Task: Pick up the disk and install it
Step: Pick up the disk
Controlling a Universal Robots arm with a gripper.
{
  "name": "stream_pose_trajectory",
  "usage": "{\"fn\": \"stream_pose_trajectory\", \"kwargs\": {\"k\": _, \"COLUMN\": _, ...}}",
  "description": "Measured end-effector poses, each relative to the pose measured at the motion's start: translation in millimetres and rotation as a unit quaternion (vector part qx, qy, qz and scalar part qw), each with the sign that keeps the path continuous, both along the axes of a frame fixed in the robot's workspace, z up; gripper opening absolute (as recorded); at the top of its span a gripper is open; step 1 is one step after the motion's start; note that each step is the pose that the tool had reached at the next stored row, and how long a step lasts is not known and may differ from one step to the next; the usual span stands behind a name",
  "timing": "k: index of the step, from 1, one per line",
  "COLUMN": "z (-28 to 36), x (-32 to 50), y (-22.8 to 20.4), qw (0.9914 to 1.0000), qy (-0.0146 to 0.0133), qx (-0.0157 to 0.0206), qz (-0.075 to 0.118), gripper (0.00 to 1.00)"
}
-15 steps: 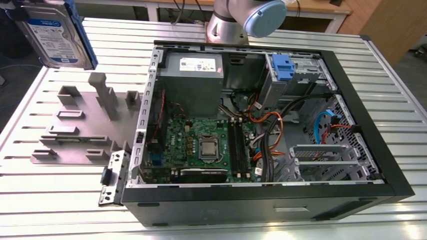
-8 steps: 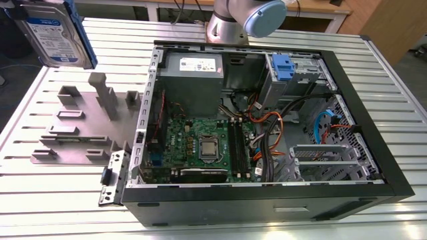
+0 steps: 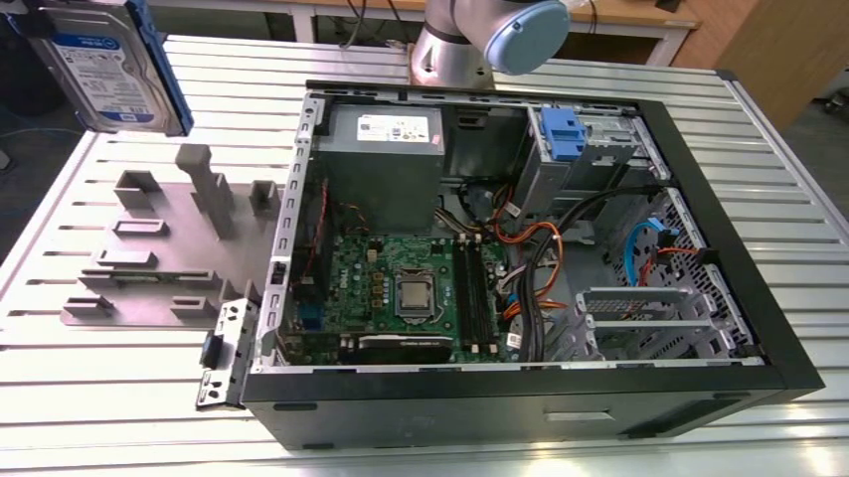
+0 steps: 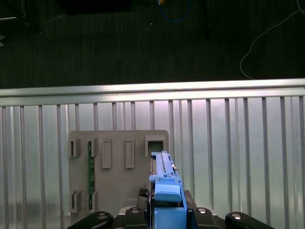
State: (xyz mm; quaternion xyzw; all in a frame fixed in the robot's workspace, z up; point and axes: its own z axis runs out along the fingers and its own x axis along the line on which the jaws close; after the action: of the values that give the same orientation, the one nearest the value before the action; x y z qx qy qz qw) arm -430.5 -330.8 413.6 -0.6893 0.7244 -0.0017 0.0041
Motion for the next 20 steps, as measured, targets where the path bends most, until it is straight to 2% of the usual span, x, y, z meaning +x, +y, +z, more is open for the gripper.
{"fn": "stream_pose_trajectory", "kwargs": {"k": 9, "z": 1.6, "x": 0.0, "y": 0.0, "qw": 1.0, "qy": 0.0, "qx": 0.0, "qz": 0.0, "gripper": 0.36}}
{"fn": "stream_pose_trajectory", "kwargs": {"k": 11, "z": 5.8, "x": 0.0, "y": 0.0, "qw": 1.0, "qy": 0.0, "qx": 0.0, "qz": 0.0, "gripper": 0.36}}
{"fn": "stream_pose_trajectory", "kwargs": {"k": 20, "z": 8.7, "x": 0.0, "y": 0.0, "qw": 1.0, "qy": 0.0001, "qx": 0.0005, "qz": 0.0, "gripper": 0.36}}
